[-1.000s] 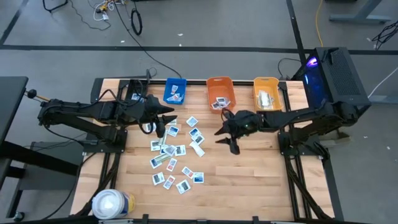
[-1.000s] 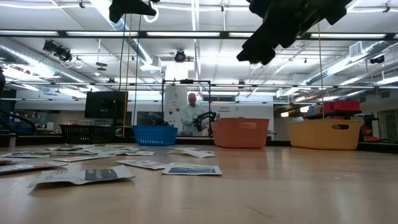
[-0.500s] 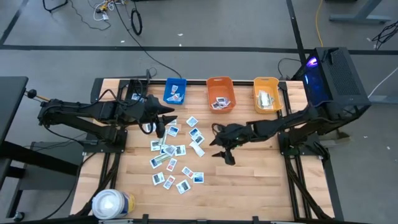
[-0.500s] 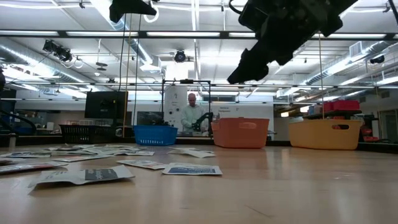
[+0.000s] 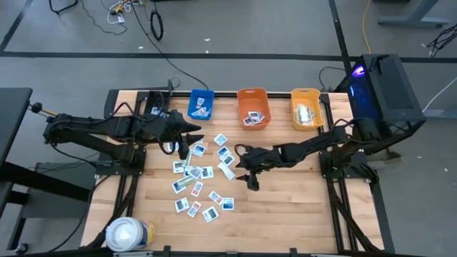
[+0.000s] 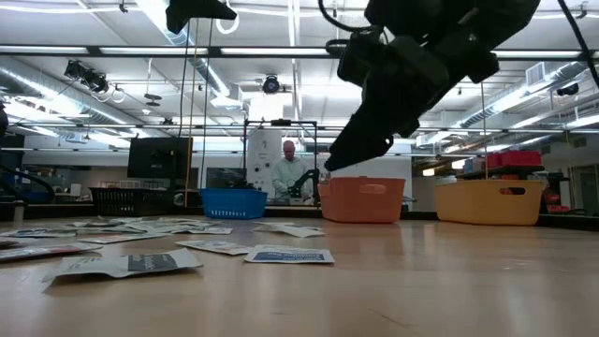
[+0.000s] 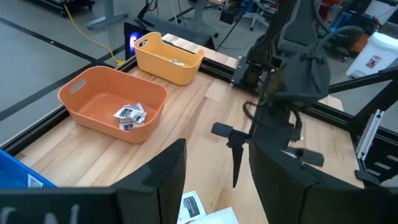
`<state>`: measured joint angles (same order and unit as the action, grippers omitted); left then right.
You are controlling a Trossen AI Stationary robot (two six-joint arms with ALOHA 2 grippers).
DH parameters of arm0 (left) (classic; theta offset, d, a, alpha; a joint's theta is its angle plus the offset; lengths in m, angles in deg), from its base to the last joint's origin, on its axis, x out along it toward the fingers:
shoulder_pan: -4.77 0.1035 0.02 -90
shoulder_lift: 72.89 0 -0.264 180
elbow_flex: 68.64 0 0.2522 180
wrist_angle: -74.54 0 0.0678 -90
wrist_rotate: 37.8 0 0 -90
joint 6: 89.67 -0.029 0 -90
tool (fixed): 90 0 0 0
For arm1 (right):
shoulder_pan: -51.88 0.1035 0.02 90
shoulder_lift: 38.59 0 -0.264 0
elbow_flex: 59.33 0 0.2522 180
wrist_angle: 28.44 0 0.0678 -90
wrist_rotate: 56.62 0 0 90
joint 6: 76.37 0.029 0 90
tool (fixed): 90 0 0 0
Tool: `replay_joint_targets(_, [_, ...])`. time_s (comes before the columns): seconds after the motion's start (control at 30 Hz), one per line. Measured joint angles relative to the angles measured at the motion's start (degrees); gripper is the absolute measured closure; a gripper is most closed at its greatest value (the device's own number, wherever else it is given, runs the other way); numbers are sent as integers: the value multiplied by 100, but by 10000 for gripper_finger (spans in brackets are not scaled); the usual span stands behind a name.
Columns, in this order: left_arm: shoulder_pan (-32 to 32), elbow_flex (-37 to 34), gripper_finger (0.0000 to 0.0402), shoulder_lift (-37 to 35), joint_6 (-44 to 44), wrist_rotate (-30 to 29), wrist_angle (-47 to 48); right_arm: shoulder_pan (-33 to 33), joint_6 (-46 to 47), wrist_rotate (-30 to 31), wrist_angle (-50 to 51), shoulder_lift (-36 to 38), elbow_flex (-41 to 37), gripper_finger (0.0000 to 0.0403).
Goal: Pick & Place First Aid Supplies
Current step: Put the bandage into the yellow bin
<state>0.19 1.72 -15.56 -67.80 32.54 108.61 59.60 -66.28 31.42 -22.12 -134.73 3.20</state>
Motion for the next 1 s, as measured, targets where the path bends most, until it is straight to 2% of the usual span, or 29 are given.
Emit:
replay_joint_targets(0.27, [-4,0,223,1,-2,2,-3,-7,298,455,373,-391,700,154])
replay_joint_targets(0.43, [-7,0,223,1,-5,39,-20,-4,298,479,704,-562,1074,154])
replay_joint_targets(0.53, [-7,0,223,1,-2,39,-36,7,463,715,830,-634,1093,154])
replay_joint_targets(0.67, [-7,0,223,1,0,39,-49,7,1182,1046,848,-725,1093,154])
replay_joint_targets(1.0, [-7,0,223,1,-2,39,-65,245,1828,1033,808,-1069,1218,154])
